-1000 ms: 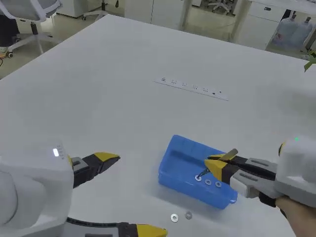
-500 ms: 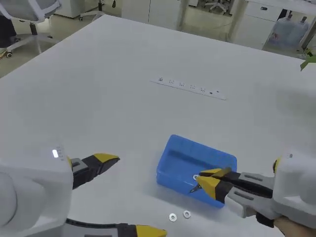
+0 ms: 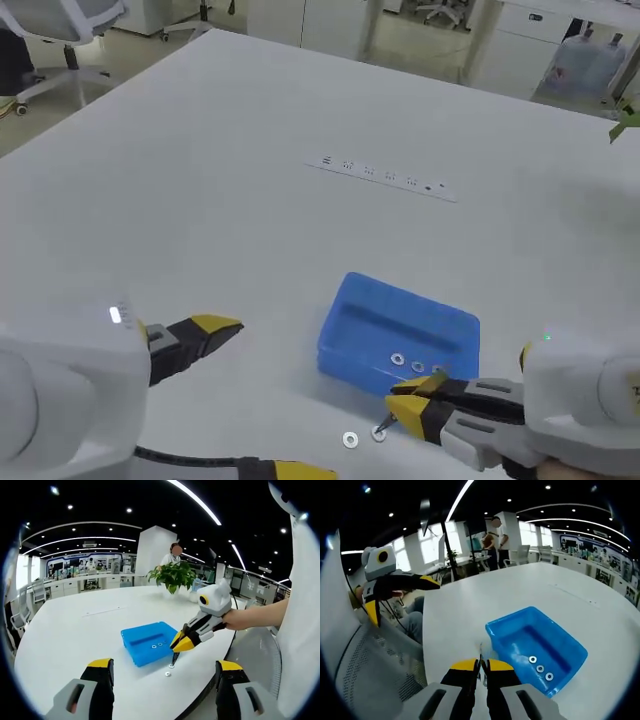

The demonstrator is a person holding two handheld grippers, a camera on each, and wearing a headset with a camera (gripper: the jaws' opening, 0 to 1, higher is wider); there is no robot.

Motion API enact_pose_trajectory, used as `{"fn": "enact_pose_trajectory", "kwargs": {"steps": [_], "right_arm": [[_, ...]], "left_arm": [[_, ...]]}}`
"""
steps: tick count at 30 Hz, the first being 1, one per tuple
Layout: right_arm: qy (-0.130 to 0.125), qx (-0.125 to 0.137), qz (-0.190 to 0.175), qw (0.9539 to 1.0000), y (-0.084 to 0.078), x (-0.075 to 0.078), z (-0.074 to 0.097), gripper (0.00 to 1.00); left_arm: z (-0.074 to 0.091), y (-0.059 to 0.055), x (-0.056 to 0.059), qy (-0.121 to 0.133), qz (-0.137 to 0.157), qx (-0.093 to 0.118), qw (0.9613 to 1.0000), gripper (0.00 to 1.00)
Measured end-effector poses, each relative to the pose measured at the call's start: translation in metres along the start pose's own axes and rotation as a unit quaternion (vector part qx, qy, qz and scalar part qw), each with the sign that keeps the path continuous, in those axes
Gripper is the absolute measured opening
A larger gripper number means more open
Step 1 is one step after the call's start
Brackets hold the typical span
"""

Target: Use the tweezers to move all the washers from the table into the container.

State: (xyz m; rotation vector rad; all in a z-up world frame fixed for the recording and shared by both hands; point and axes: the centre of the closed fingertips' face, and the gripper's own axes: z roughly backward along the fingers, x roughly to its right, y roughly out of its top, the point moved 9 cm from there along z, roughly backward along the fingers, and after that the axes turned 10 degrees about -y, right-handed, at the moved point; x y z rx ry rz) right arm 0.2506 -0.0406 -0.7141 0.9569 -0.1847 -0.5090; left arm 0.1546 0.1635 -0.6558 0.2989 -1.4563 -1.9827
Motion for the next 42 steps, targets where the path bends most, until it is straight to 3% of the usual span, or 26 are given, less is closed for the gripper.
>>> {"fn": "enact_pose_trajectory", "kwargs": {"steps": [8,24,29,32,34,37,39,42], "right_arm": [[0.002,-0.021,0.021,0.9996,-0.006,-0.003,-0.005,0.03],[0.004,-0.019,0.062,0.9979,-0.004,-0.008,-0.009,0.03],[0.003,-0.011,0.023,0.9997,-0.007,-0.004,-0.011,0.03],[-0.002,0.009,-0.027,0.9996,-0.010,-0.003,-0.012,0.03],[-0.013,0.030,-0.072,0.9969,-0.013,0.002,-0.012,0.03],[-0.026,0.045,-0.126,0.9907,-0.019,0.010,-0.009,0.02],[-0.024,0.063,-0.175,0.9823,-0.022,0.012,-0.007,0.02],[-0.012,0.105,-0.238,0.9656,-0.018,0.014,-0.001,0.02]], "left_arm": [[0.000,0.001,0.000,0.000,-0.001,0.000,1.0000,0.85],[-0.002,0.001,0.001,-0.003,-0.002,-0.004,1.0000,0.85],[-0.004,0.003,0.002,-0.007,-0.004,-0.002,1.0000,0.85],[-0.004,0.004,0.002,-0.009,-0.001,0.001,1.0000,0.85],[-0.004,0.008,0.002,-0.017,0.017,0.026,0.9994,0.84],[-0.002,0.009,0.000,-0.012,0.015,0.025,0.9995,0.83],[-0.002,0.009,0.000,-0.009,0.009,0.020,0.9997,0.83],[0.000,0.009,0.000,-0.009,0.011,0.021,0.9997,0.83]]}}
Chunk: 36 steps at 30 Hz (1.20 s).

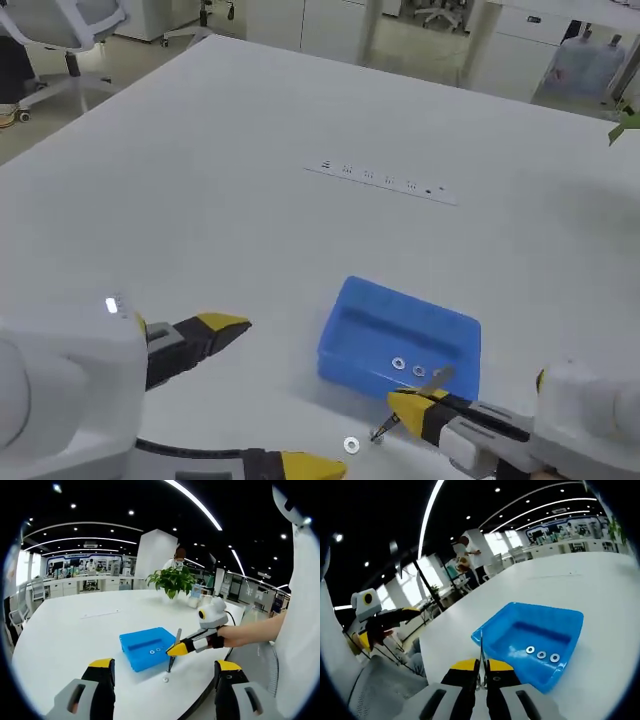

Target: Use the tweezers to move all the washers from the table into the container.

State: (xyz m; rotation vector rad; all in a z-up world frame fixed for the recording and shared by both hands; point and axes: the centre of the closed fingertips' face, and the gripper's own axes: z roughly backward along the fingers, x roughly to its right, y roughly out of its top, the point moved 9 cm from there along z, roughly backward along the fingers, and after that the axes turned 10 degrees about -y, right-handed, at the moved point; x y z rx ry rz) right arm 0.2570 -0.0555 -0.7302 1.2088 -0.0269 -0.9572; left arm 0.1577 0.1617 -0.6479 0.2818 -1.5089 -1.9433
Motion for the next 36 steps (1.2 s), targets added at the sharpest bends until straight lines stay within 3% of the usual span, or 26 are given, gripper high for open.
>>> {"fn": "enact_pose_trajectory", "kwargs": {"steps": [5,14,21,30,33,36], "right_arm": [[0.009,0.028,-0.032,0.9991,0.010,-0.002,0.004,0.02],[0.024,0.078,-0.056,0.9951,0.035,-0.007,0.004,0.02],[0.012,0.111,-0.042,0.9928,0.050,-0.005,-0.001,0.02],[-0.022,0.121,0.044,0.9914,0.070,-0.012,-0.011,0.02],[-0.028,0.099,0.092,0.9904,0.076,-0.014,-0.017,0.03],[-0.035,0.060,0.150,0.9862,0.075,-0.013,-0.027,0.03]], "left_arm": [[-0.001,-0.003,0.002,-0.001,0.002,-0.006,1.0000,0.83],[-0.003,-0.001,0.003,-0.004,0.001,-0.002,1.0000,0.82],[0.001,-0.003,0.002,0.001,0.002,-0.003,1.0000,0.82],[0.004,-0.005,0.000,0.007,0.006,-0.004,1.0000,0.81],[0.004,-0.005,-0.001,0.006,0.007,-0.003,1.0000,0.81],[0.003,-0.005,-0.001,0.005,0.006,-0.002,1.0000,0.81]]}}
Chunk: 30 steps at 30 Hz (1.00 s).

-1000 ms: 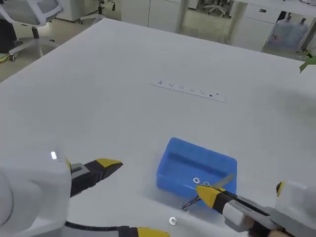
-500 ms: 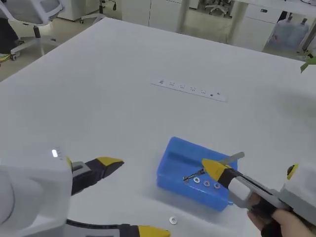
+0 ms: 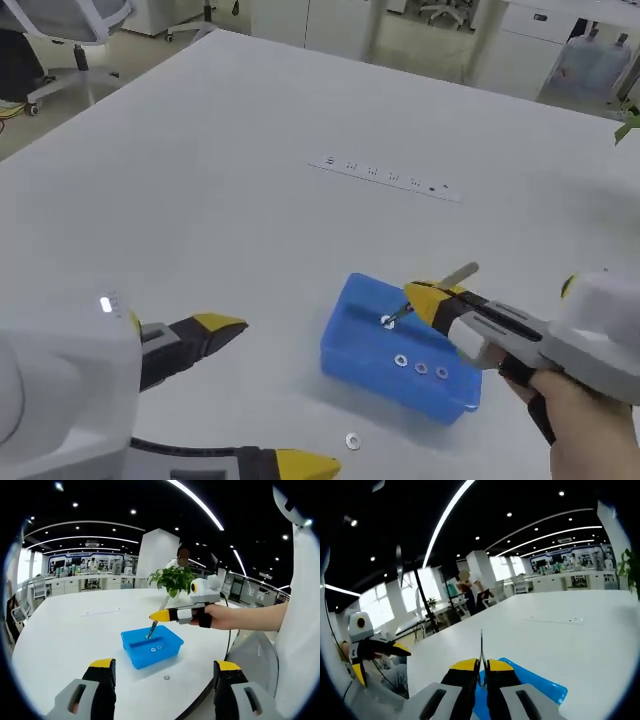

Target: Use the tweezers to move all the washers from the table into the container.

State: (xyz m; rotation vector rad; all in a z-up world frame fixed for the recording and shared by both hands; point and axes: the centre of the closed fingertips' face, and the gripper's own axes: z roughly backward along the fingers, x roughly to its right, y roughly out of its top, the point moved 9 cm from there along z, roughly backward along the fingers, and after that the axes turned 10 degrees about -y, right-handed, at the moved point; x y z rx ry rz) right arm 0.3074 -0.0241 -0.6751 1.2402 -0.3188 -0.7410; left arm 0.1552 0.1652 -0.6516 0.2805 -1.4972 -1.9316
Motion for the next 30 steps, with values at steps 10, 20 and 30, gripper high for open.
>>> {"fn": "enact_pose_trajectory", "kwargs": {"steps": [10,20,30], "right_arm": [[-0.005,-0.056,0.030,0.9980,-0.021,0.009,-0.020,0.03],[-0.006,-0.087,0.055,0.9947,-0.033,0.015,-0.028,0.03],[-0.009,-0.093,0.070,0.9931,-0.044,0.017,-0.030,0.03]], "left_arm": [[0.003,-0.002,-0.002,0.005,0.004,-0.001,1.0000,0.81],[0.006,-0.003,-0.003,0.009,0.006,-0.001,0.9999,0.81],[0.004,-0.002,-0.002,0.007,0.004,-0.003,1.0000,0.80]]}}
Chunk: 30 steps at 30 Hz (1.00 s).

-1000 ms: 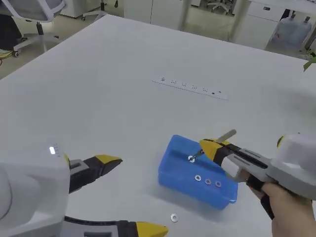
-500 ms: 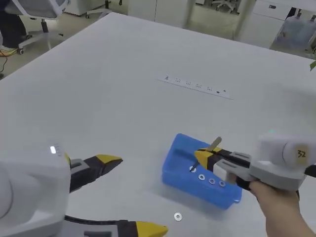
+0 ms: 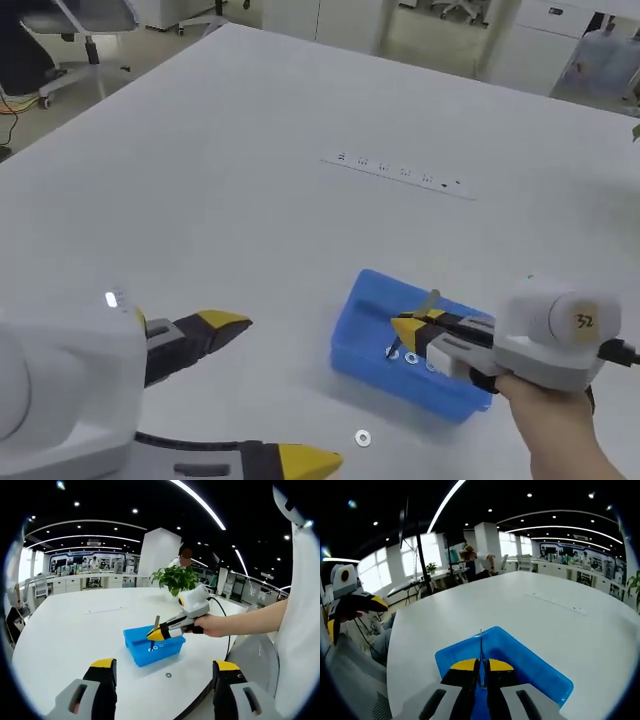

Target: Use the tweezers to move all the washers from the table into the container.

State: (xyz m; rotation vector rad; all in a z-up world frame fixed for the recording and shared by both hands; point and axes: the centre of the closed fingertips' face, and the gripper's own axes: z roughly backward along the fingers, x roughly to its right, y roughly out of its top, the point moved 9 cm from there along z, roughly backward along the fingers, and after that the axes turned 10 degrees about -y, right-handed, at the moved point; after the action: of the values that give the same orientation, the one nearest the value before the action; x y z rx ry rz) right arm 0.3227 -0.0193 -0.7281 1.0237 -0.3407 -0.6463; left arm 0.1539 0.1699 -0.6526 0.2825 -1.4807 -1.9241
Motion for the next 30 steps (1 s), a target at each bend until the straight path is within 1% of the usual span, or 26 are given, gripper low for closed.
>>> {"fn": "enact_pose_trajectory", "kwargs": {"steps": [1,2,3,7,9,11,12,16,19,21,24,27,30], "right_arm": [[0.000,0.006,-0.001,1.0000,0.000,-0.001,0.001,0.03],[0.001,0.002,0.002,1.0000,0.000,0.000,0.001,0.03],[0.001,0.006,0.001,1.0000,0.000,0.001,0.002,0.03],[0.000,0.004,-0.004,1.0000,0.000,0.001,0.003,0.03],[-0.008,0.006,-0.002,1.0000,0.001,0.003,0.004,0.04],[-0.010,0.017,-0.011,0.9997,0.003,0.005,0.007,0.04],[-0.011,0.028,-0.018,0.9994,0.005,0.006,0.009,0.04],[-0.015,0.038,-0.017,0.9990,0.009,0.008,0.014,0.04],[-0.017,0.053,-0.029,0.9980,0.013,0.009,0.020,0.04],[-0.012,0.065,-0.041,0.9969,0.016,0.005,0.025,0.04],[0.008,0.082,-0.047,0.9955,0.018,-0.006,0.036,0.04],[0.019,0.088,-0.049,0.9947,0.017,-0.014,0.045,0.04],[0.023,0.092,-0.054,0.9940,0.016,-0.020,0.053,0.04]], "left_arm": [[0.000,0.000,0.000,0.000,0.000,0.000,1.0000,0.79],[0.000,0.000,0.000,0.001,0.001,0.000,1.0000,0.79],[0.000,0.000,-0.001,0.001,0.001,0.000,1.0000,0.79],[0.001,0.000,-0.001,0.002,0.001,0.000,1.0000,0.79],[0.001,0.000,-0.001,0.002,0.000,-0.001,1.0000,0.79],[0.001,0.001,-0.002,0.005,0.001,0.001,1.0000,0.79],[0.001,0.001,-0.002,0.006,0.002,0.003,1.0000,0.79],[0.002,0.002,-0.002,0.006,0.000,0.002,1.0000,0.79],[0.001,0.002,-0.001,0.005,-0.001,0.001,1.0000,0.79],[0.001,0.002,-0.001,0.004,-0.001,0.002,1.0000,0.79],[-0.001,0.002,0.000,0.003,0.000,0.001,1.0000,0.79],[-0.003,0.002,0.002,-0.001,0.000,0.001,1.0000,0.79],[-0.004,0.002,0.002,-0.005,-0.002,0.000,1.0000,0.79]]}}
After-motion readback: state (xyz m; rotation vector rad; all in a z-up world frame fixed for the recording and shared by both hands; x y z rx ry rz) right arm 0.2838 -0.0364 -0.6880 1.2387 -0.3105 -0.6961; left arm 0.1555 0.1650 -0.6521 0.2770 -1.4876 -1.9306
